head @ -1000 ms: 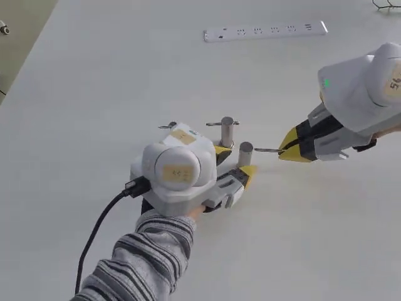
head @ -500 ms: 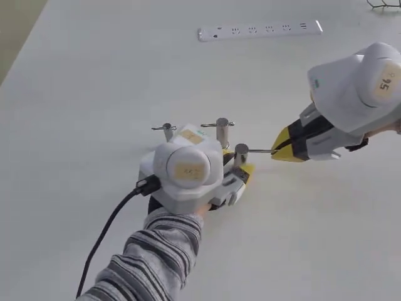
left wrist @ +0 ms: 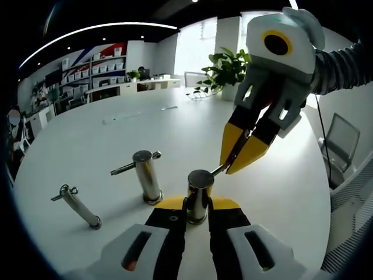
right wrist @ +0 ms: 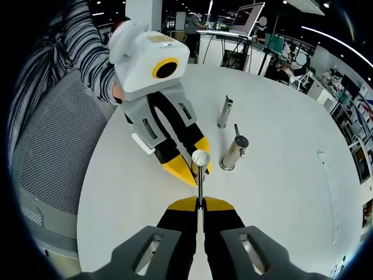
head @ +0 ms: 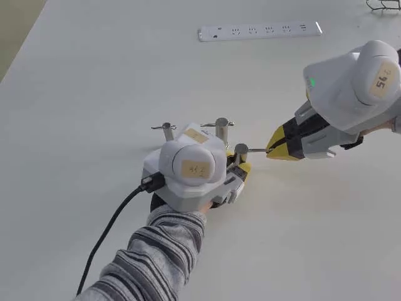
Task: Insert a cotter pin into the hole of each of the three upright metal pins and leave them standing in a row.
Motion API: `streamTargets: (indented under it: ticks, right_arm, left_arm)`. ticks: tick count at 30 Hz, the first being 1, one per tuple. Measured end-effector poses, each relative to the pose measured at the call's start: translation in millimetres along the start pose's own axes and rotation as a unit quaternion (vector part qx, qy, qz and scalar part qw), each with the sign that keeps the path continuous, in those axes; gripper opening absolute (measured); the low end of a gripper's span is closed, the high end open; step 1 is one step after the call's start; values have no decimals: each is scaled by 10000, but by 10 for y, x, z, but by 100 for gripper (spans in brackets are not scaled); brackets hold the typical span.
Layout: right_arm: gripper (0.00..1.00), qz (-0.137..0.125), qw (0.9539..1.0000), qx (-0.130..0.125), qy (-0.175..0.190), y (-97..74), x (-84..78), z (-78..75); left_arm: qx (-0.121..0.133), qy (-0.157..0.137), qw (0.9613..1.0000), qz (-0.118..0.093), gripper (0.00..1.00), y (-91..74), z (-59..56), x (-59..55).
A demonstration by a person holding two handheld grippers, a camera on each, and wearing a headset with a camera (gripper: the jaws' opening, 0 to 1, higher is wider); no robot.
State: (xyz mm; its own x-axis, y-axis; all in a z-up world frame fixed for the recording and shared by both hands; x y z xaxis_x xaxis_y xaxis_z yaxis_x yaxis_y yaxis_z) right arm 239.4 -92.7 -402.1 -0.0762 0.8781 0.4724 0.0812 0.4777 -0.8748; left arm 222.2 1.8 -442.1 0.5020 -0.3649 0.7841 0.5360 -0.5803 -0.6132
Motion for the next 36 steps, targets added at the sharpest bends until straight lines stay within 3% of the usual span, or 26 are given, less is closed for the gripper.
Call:
streamTargets:
  ticks: [15, 36]
  right_arm:
    - [0, -28, 10000, 35, 9, 41, 98, 21]
    - [0, -72, 9993, -165, 315, 94, 186, 10]
  left_arm:
    - [-137, 24, 9999, -33, 10, 14, -15, -1]
    - [-8, -207, 9998, -68, 11, 43, -48, -11]
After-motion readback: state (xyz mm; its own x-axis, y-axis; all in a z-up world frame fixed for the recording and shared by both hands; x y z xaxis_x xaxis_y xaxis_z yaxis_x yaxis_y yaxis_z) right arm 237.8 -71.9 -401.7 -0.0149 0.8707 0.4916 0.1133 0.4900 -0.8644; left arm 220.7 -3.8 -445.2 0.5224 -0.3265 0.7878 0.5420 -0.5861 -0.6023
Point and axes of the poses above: the centre of the closed fingertips' face, and the gripper's own axes: y roughly forward along the fingers, z roughly to its left, x roughly out of its top, the point moved 6 cm from there along -y, roughly backward along the fingers, and after that the axes turned 8 degrees about z, right-handed, at the moved point
